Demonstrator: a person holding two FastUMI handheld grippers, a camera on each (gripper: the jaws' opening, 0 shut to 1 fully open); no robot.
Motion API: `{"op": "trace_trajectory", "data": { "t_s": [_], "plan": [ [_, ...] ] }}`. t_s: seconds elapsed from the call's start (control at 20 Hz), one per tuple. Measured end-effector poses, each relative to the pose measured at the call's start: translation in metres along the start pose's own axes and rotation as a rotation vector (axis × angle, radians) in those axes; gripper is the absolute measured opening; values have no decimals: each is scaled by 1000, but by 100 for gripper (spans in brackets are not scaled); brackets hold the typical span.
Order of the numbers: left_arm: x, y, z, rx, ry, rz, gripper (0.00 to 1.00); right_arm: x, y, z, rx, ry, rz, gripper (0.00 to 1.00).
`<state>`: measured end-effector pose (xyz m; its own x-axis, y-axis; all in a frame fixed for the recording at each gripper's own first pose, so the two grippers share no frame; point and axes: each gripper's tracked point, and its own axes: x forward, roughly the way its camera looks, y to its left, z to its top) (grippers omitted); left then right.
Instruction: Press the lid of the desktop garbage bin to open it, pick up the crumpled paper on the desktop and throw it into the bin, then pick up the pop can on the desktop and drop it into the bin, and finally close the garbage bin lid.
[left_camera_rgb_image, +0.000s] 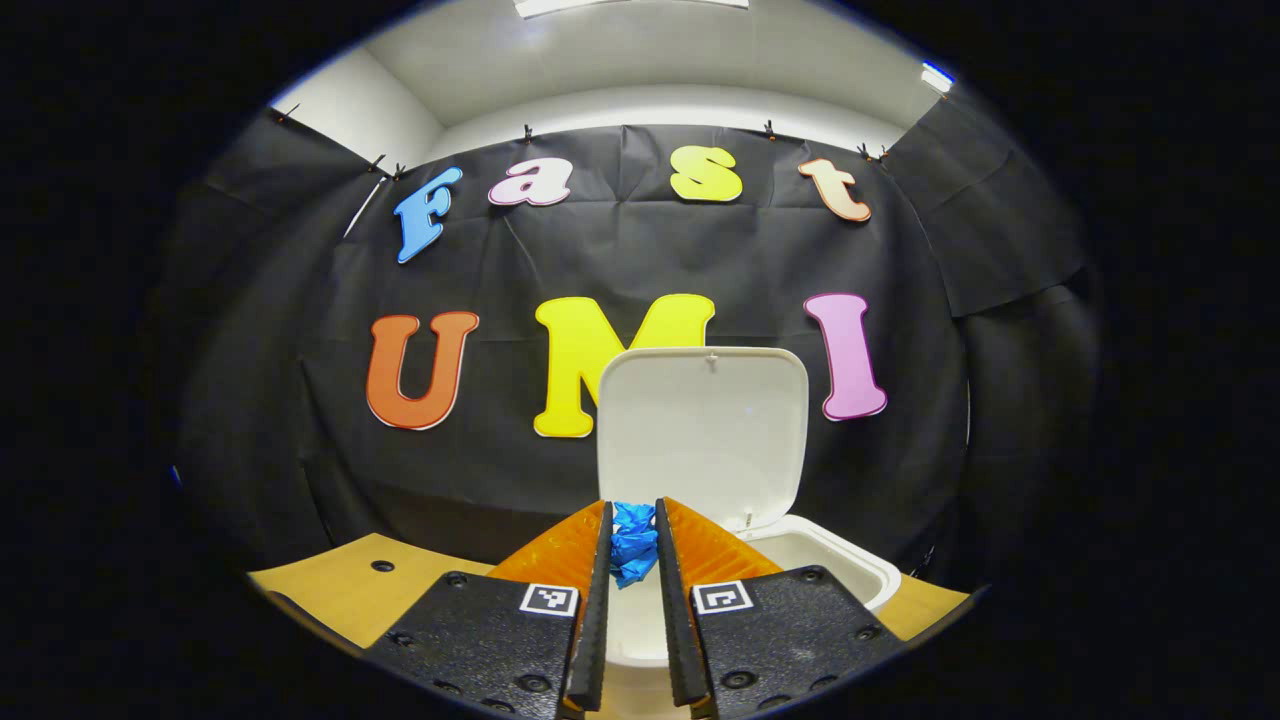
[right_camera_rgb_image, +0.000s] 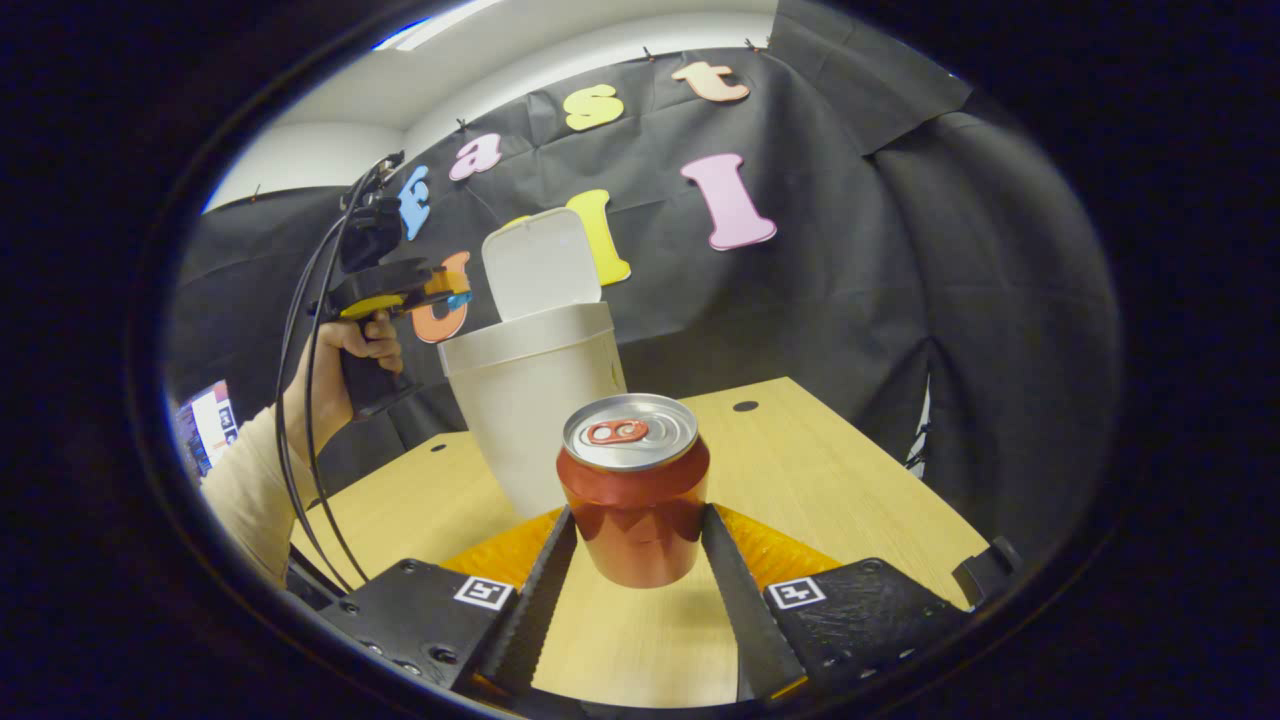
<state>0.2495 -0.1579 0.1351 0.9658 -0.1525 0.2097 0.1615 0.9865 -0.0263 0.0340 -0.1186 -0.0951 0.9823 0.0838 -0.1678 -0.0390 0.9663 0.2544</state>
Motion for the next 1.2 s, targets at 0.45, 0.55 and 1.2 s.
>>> {"op": "trace_trajectory", "data": {
  "t_s": [0.45,0.55,1.2],
  "plan": [
    [17,-52,-18,42,43,-57,70,7,-47,-4,60,-1,-69,77],
    [13,-71,-20,40,58,-120,93,5,-53,-3,50,-7,-91,77],
    [-115,-23,6,2,44,-15,98,-30,-55,14,-81,-116,-165,77]
  ]
}}
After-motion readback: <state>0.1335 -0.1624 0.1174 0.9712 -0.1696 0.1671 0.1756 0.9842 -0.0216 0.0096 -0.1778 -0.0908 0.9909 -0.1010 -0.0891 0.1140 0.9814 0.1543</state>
